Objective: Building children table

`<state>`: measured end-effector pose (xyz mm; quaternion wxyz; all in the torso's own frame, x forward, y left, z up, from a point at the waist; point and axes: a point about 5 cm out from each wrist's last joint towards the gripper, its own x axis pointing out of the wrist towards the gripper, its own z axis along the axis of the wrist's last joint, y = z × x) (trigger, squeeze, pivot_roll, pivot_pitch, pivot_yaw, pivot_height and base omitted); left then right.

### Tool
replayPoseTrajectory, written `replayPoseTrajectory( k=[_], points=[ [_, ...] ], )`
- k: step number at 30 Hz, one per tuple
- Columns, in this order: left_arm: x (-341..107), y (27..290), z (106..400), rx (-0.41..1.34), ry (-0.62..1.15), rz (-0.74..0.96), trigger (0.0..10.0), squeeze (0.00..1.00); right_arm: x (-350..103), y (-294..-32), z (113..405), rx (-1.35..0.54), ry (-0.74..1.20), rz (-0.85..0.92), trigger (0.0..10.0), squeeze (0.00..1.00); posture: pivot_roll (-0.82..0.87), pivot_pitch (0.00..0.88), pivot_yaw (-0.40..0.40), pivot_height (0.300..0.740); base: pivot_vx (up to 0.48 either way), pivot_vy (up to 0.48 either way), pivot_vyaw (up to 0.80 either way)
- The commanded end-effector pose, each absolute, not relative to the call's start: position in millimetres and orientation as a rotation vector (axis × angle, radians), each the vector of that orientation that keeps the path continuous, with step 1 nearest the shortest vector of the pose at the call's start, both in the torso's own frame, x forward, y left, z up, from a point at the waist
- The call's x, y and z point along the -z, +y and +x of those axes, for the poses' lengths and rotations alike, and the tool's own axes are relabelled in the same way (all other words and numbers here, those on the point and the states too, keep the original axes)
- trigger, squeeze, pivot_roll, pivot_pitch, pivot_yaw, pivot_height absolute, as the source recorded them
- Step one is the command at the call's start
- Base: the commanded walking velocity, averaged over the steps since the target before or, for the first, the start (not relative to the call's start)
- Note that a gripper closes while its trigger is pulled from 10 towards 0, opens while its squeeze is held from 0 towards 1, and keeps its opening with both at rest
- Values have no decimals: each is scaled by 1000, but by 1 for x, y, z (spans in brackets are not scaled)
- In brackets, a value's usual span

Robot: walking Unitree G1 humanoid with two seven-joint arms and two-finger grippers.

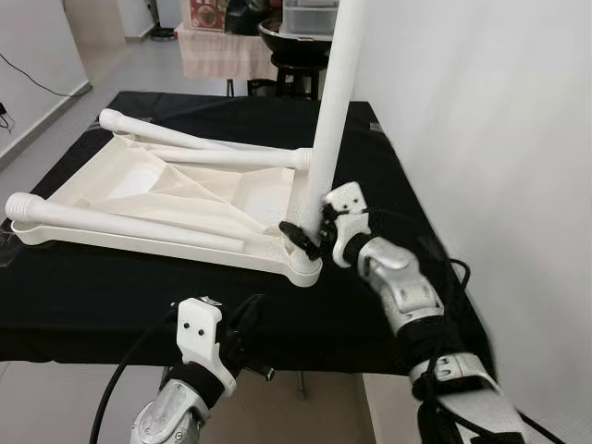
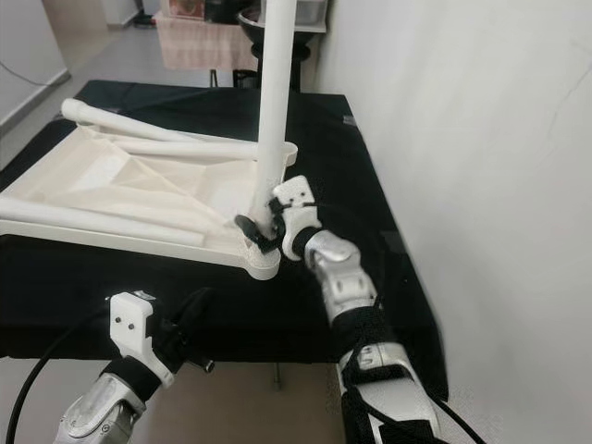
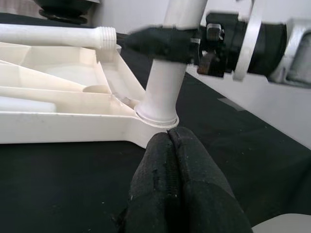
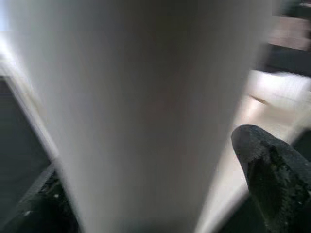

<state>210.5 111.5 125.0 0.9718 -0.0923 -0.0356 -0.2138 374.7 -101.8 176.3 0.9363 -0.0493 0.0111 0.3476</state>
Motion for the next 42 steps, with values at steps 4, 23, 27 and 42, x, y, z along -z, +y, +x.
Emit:
replayPoseTrajectory(
  k=[4,23,27,42],
  points=[
    [-122,110,208,428,-57,-188,10000,0,-184,-95,377,-922,24,-121,10000,0,117,36,-107,740,0,0,0],
    [-123,110,202,427,-51,-192,10000,0,-160,-115,387,-814,166,-124,0,0,121,57,-107,740,0,0,0],
    [-123,113,202,427,-51,-190,10000,0,-122,-154,380,-273,293,-135,0,0,112,64,-115,740,0,0,0],
    [-123,116,208,421,-51,-173,10000,0,-124,-120,363,-234,193,-154,0,0,101,50,-97,740,0,0,0]
  ],
)
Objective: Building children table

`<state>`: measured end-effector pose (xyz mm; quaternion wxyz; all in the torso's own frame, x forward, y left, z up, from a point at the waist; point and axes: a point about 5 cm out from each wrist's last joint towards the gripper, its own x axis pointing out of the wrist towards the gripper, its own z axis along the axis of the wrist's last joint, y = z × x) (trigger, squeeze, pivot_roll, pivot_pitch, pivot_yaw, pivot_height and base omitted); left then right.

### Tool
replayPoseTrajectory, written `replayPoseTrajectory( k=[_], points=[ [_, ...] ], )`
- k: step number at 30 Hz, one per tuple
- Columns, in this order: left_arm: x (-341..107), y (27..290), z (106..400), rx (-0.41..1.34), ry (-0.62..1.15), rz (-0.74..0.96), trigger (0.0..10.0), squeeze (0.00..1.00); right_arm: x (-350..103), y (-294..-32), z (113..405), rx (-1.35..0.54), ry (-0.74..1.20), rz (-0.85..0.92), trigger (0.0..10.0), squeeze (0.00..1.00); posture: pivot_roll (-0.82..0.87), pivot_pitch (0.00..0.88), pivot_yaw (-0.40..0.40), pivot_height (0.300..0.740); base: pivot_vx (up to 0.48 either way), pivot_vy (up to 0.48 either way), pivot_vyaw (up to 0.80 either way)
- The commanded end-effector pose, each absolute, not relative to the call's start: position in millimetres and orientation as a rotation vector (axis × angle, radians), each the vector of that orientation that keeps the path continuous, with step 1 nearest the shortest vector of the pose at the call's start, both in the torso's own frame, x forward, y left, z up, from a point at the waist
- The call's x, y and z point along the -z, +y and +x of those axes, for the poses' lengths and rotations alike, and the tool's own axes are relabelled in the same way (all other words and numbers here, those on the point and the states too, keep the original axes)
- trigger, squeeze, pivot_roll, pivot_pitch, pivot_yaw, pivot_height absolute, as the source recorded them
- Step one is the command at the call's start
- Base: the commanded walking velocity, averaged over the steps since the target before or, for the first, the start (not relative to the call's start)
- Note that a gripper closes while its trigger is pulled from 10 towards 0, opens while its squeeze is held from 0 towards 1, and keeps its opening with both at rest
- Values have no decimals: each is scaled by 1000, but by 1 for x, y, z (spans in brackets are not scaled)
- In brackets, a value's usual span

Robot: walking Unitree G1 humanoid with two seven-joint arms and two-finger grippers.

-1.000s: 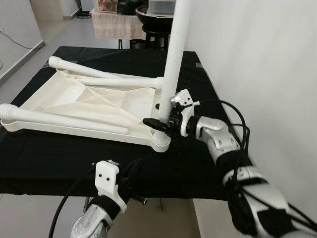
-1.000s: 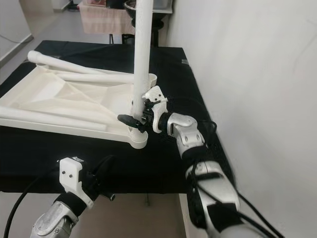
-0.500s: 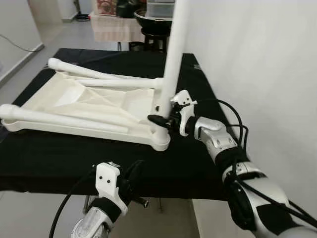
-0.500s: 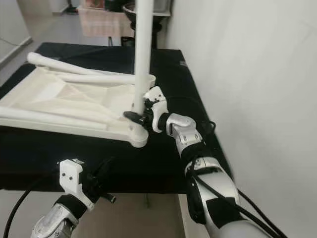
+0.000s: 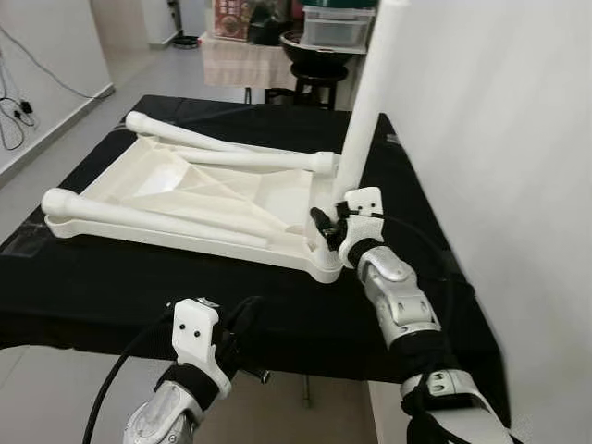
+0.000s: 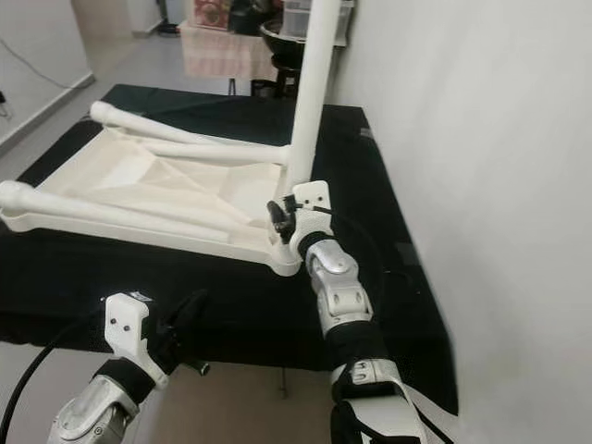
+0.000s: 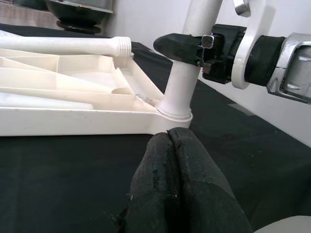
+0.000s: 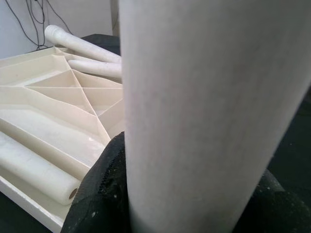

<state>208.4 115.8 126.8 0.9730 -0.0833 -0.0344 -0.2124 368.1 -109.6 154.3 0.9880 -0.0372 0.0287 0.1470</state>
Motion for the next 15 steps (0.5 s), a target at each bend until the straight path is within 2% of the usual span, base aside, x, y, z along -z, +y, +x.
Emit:
replayPoseTrajectory(
  k=[1,9,11,15],
  points=[
    [-123,116,208,420,-52,-172,10000,0,-125,-122,360,-194,194,-167,0,0,98,46,-94,740,0,0,0],
    [-123,116,209,424,-50,-168,10000,0,-134,-140,339,-26,185,-139,0,0,87,51,-98,740,0,0,0],
    [-124,116,209,423,-53,-169,10000,0,-135,-126,323,-52,179,-54,0,0,81,54,-101,740,0,0,0],
    [-125,116,209,419,-56,-169,10000,0,-136,-120,327,-64,181,-21,0,0,82,52,-101,740,0,0,0]
  ],
)
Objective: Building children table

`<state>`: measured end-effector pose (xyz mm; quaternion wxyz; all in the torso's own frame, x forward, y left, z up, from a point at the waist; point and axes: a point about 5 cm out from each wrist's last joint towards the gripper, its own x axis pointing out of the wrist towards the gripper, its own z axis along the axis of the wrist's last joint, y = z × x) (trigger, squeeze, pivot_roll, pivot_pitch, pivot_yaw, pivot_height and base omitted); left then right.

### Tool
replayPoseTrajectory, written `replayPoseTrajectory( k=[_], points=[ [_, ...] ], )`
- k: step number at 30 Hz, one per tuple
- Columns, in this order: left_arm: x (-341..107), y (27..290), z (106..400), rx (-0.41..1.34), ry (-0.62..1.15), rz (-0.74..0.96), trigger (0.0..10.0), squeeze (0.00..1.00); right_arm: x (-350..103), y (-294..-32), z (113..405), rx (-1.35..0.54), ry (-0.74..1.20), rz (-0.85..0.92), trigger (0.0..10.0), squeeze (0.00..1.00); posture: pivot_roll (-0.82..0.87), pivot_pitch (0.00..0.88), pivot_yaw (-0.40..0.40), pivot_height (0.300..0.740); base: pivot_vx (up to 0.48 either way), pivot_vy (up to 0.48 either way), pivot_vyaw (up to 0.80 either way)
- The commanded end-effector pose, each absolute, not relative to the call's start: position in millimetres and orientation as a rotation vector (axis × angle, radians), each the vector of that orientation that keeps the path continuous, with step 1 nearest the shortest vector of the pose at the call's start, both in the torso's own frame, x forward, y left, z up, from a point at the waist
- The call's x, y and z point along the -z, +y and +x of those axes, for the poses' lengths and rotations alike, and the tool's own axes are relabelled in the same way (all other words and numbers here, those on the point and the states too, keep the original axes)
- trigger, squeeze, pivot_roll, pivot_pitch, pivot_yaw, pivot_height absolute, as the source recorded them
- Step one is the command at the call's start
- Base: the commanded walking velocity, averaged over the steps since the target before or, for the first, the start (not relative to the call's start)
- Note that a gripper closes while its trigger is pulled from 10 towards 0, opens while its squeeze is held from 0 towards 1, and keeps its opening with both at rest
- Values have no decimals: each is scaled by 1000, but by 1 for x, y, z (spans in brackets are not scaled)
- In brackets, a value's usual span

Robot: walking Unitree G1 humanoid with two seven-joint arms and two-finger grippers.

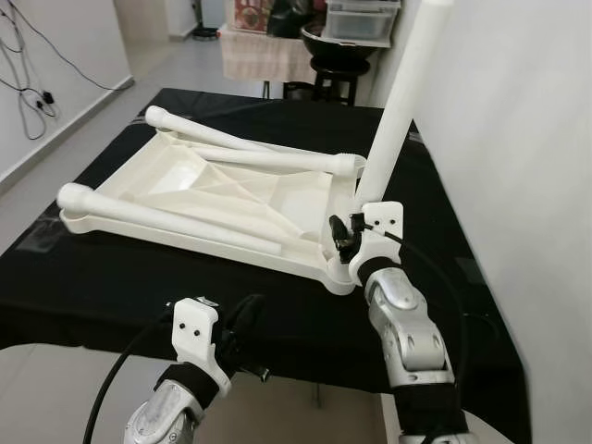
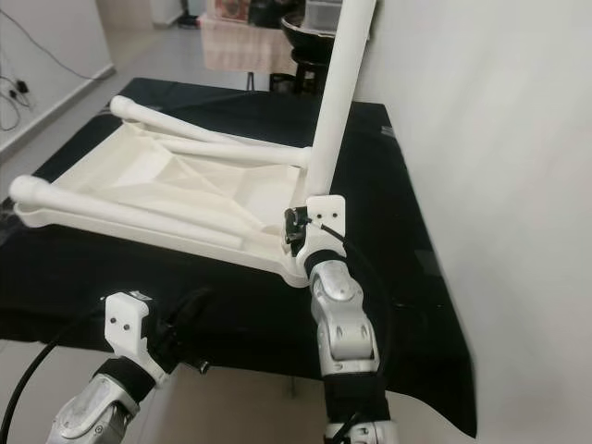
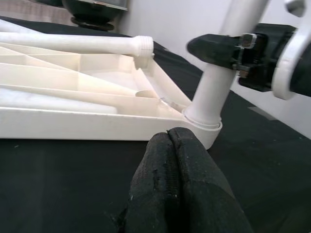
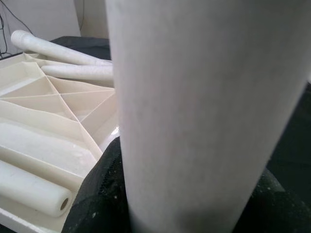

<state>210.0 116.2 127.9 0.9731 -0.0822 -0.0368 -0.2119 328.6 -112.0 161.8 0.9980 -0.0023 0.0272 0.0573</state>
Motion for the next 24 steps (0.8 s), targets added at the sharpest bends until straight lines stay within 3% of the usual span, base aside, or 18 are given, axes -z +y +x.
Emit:
replayPoseTrajectory(
  k=[1,3,4,5,6,13,14,15,24],
  points=[
    [-125,117,209,418,-56,-169,10000,0,-135,-118,328,-75,194,-22,0,0,82,52,-101,740,0,0,0],
    [-125,117,209,417,-56,-169,10000,0,-134,-116,328,-84,203,-24,0,0,82,52,-101,740,0,0,0],
    [-125,117,210,415,-57,-169,10000,0,-134,-113,328,-103,214,-44,7765,0,83,51,-94,740,0,0,0],
    [-125,117,210,413,-57,-169,10000,0,-134,-112,327,-111,224,-59,7765,0,83,51,-94,740,0,0,0],
    [-125,117,210,411,-58,-168,10000,0,-137,-109,327,-169,205,-56,10000,1000,82,50,-93,740,0,0,0],
    [-129,124,217,365,-64,-184,10000,0,-149,-132,336,-280,121,-98,10000,973,77,49,-94,740,0,0,0],
    [-129,125,218,357,-62,-191,10000,0,-149,-142,338,-269,114,-129,10000,349,77,49,-94,740,0,0,0],
    [-130,126,219,350,-61,-195,10000,0,-149,-152,339,-269,118,-145,10000,0,77,49,-94,740,0,0,0],
    [-143,145,230,244,-103,-156,10000,0,-144,-211,333,-90,200,-212,10000,0,48,53,-92,740,0,0,0]
  ],
)
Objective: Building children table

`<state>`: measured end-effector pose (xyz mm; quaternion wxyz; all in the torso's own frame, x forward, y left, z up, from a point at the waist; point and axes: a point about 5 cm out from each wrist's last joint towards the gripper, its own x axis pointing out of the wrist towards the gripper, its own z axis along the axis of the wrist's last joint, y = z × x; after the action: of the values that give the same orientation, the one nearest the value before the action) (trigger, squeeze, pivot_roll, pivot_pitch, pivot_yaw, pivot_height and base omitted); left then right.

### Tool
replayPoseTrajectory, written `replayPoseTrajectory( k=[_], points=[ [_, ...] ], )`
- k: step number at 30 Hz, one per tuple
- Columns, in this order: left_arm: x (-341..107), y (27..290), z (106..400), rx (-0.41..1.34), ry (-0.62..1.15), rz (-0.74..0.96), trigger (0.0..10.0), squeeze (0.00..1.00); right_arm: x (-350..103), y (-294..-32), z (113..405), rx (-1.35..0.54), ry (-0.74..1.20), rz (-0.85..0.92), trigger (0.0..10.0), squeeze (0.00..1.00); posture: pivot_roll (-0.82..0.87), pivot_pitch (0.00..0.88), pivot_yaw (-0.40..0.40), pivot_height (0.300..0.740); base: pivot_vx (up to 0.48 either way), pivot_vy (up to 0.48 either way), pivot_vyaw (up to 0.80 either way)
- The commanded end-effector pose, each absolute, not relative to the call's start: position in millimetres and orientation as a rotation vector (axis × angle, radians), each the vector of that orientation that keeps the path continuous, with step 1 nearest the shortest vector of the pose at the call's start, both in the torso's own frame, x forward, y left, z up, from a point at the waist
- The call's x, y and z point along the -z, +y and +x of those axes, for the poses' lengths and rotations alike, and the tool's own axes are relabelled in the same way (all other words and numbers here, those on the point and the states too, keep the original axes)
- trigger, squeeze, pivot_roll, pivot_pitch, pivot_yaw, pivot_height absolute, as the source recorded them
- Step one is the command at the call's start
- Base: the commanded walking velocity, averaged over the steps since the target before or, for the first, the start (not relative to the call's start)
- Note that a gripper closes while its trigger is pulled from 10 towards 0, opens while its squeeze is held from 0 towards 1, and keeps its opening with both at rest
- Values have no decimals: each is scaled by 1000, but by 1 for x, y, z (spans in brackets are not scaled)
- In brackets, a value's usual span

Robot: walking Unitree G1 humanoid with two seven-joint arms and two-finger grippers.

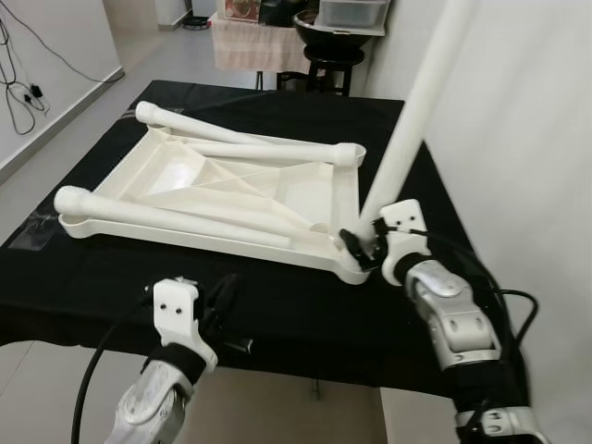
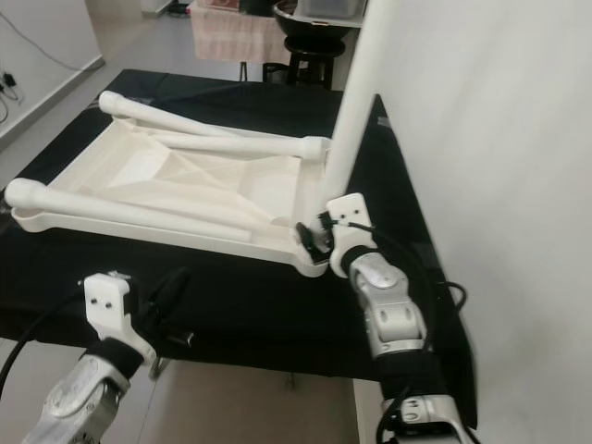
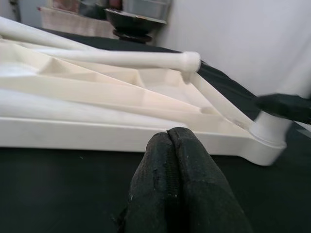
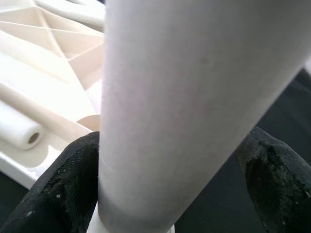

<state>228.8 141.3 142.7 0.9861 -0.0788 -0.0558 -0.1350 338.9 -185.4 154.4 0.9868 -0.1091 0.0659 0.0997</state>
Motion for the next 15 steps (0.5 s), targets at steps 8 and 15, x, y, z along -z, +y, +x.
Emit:
replayPoseTrajectory(
  k=[8,15],
  points=[
    [-153,159,239,150,-131,-171,10000,0,-135,-188,312,-253,204,-81,10000,0,44,51,-94,740,0,0,0],
    [-144,162,240,123,-72,-159,10000,0,-133,-162,284,-428,182,-13,10000,0,35,49,-97,740,0,0,0]
  ],
)
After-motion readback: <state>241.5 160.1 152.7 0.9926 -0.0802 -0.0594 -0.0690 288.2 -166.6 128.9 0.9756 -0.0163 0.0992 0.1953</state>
